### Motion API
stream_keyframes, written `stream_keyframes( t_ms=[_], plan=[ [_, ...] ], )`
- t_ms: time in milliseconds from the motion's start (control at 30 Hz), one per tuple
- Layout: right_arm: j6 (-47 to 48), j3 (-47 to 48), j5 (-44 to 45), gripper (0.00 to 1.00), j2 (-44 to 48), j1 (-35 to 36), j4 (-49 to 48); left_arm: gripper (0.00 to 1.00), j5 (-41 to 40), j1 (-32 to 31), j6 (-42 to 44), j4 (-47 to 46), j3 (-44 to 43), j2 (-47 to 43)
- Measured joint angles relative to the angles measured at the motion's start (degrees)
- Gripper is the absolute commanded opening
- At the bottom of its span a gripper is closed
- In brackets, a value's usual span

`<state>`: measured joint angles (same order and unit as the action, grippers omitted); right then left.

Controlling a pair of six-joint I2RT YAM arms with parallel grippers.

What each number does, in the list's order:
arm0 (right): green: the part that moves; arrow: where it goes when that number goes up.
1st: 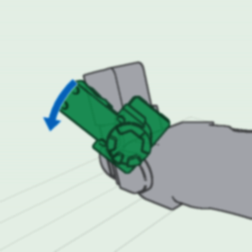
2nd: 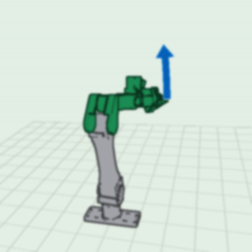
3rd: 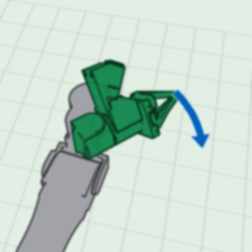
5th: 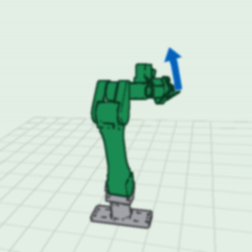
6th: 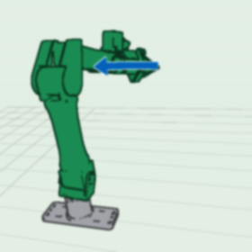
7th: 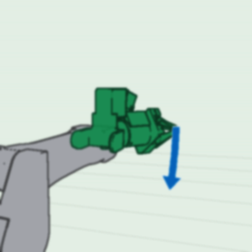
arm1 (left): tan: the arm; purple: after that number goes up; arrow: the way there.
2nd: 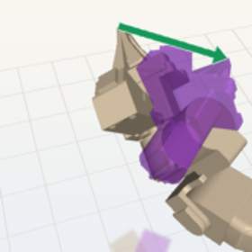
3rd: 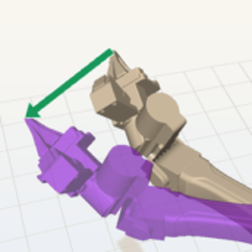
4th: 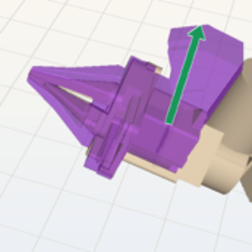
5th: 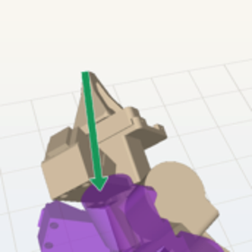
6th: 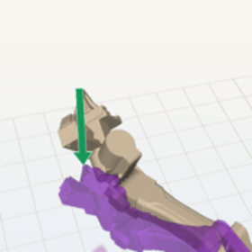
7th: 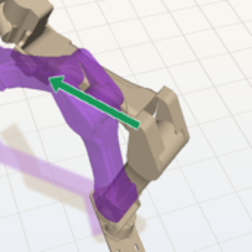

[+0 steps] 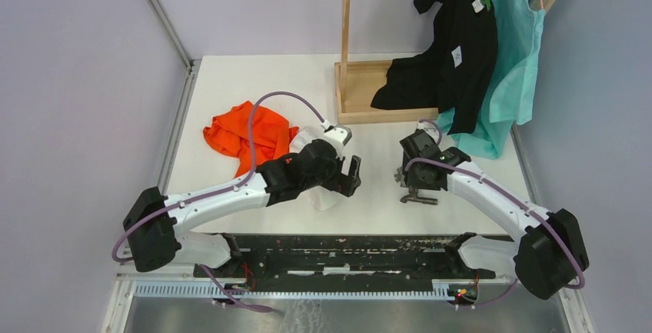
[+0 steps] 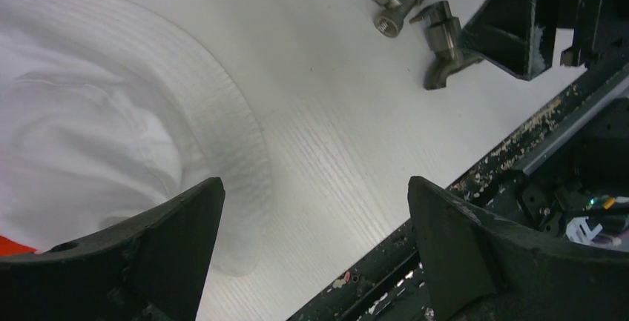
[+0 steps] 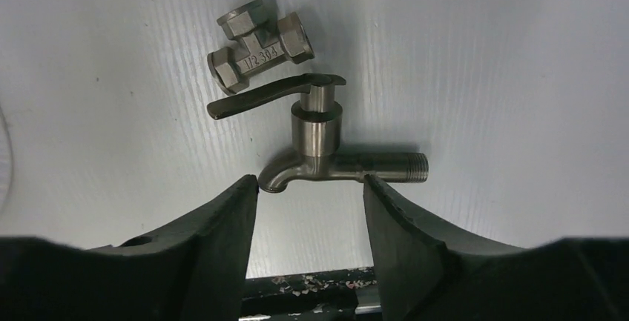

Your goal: Install the water faucets

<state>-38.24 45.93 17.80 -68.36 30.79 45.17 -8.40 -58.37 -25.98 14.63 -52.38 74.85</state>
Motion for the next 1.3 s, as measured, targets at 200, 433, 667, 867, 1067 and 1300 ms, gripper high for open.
stream_keyframes(
  t_ms=[200,433,667,867,1067,1300],
  plan=[
    [1.1,-3.3,-4.0,0.53,0.0,-3.5,-3.4,0.99,-4.5,0.0,-1.9,0.2,-0.5,-0.7],
    [3.3,-4.2,-7.1,0.54,-2.7,-6.2,-6.0,0.99,-5.1,0.0,-2.2,0.2,-0.5,-1.2],
    [4.8,-4.2,-8.9,0.52,-8.4,-7.7,-9.6,0.99,-6.1,0.0,-2.7,0.2,-0.4,-1.7],
    [5.5,-4.2,-10.8,0.26,-12.3,-8.0,-12.3,0.99,-6.6,0.0,-2.9,0.2,-0.4,-3.0],
    [5.4,-4.2,-11.7,0.19,-11.9,-8.0,-12.9,0.99,-6.8,0.0,-2.9,0.2,-0.4,-3.0],
    [5.8,-3.9,-8.8,0.19,-6.6,-8.0,-9.5,0.99,-6.9,0.0,-2.9,0.2,-0.4,-3.0]
  ],
)
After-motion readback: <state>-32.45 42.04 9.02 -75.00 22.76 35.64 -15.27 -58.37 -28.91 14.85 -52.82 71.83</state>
